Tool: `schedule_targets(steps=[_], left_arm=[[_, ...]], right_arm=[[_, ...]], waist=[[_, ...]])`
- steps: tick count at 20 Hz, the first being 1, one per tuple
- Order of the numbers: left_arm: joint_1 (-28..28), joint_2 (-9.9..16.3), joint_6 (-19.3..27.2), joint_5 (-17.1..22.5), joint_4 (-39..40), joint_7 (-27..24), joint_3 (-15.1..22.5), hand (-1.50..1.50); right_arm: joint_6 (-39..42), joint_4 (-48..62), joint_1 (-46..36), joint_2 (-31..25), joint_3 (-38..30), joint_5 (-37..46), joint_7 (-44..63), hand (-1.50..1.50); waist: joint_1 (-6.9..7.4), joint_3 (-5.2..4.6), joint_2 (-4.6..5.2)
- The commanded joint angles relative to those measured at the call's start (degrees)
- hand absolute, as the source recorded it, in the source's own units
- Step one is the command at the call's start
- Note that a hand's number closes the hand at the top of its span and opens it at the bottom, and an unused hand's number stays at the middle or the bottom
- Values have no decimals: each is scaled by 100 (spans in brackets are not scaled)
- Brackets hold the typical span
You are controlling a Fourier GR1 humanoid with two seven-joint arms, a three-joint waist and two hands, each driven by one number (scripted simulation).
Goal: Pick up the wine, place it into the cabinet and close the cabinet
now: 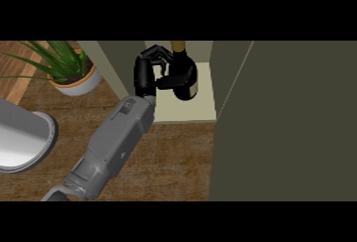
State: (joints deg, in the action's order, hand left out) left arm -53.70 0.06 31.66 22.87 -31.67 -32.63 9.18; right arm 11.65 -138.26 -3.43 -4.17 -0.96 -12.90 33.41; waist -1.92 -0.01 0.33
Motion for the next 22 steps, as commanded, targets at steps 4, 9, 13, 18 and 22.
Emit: schedule_targets(steps=[4,9,13,18,22], left_arm=[[-511,18,-64,46,861,-584,-499,150],[-1186,-5,-133,163,1448,-363,-782,150],[-1036,-5,-157,587,1462,-463,-875,150],[-638,-6,-768,800,1699,-1037,-1255,150],[-1039,93,-741,738,1961,-928,-1286,150]], right_arm=[[119,-687,558,44,-37,-366,-49,-150],[60,-502,251,50,123,-290,56,-150],[-147,-689,110,149,305,-271,260,-150],[-81,-409,-124,25,97,-325,165,-150],[40,-258,138,102,97,-300,-144,-150]], waist=[[-15,2,4],[-103,0,41],[-144,-3,22],[-113,-6,61],[-116,0,66]])
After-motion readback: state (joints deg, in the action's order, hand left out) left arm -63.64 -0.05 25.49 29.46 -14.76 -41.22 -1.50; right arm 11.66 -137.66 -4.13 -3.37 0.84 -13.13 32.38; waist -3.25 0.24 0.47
